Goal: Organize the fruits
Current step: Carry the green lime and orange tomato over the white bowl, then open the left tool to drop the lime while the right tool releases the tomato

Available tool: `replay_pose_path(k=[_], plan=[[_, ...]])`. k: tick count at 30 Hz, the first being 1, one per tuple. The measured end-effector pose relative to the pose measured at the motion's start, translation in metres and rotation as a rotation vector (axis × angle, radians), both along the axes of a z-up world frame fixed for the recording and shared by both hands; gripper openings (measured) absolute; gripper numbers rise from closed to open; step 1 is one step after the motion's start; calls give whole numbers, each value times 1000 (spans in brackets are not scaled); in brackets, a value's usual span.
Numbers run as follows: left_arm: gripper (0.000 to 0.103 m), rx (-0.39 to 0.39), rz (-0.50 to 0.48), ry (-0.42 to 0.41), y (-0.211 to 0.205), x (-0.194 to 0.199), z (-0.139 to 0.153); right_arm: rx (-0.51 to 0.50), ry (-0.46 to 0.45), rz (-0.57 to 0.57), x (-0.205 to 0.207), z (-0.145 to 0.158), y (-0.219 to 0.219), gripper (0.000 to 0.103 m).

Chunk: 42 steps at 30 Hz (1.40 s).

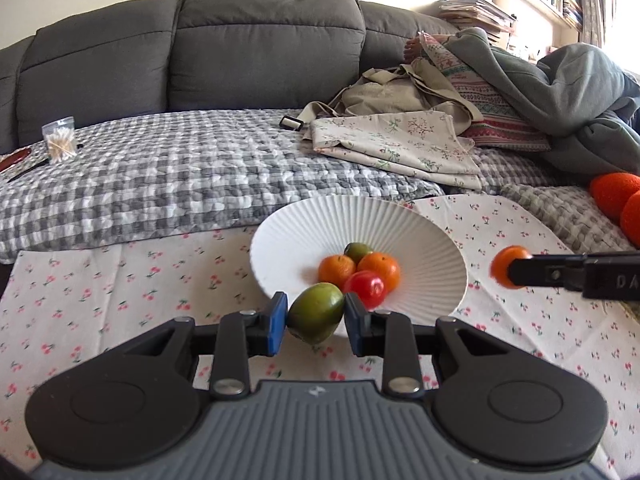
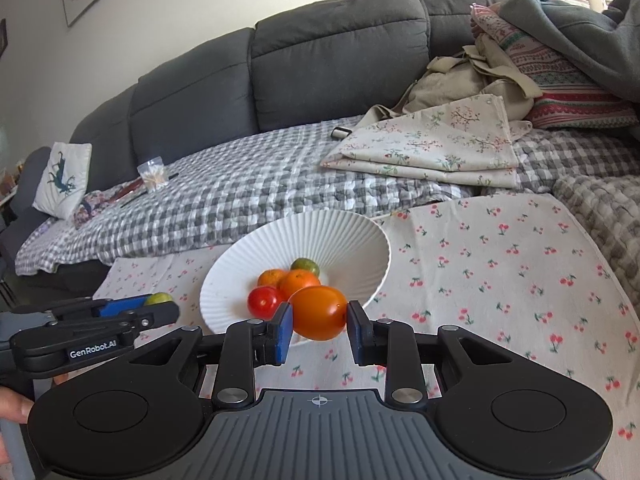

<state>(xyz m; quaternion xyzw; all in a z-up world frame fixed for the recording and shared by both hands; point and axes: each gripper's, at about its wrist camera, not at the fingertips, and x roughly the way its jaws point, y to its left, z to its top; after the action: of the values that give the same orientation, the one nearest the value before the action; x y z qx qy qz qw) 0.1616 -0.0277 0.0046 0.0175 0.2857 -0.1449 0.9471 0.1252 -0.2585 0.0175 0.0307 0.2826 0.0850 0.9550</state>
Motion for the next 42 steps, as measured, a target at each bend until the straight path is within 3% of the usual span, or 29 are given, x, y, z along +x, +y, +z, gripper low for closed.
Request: replay_pose_path(k=[13,34,42], plan=[[29,12,0,20,-21,44,-17,-75,-4,38,32,-17,17,28],[30,7,12,50,-21,66,-36,-192,39,83,58,-46,44,29],[51,-19,34,47,-16,61,-32,-154,40,45,58,-41,34,31]])
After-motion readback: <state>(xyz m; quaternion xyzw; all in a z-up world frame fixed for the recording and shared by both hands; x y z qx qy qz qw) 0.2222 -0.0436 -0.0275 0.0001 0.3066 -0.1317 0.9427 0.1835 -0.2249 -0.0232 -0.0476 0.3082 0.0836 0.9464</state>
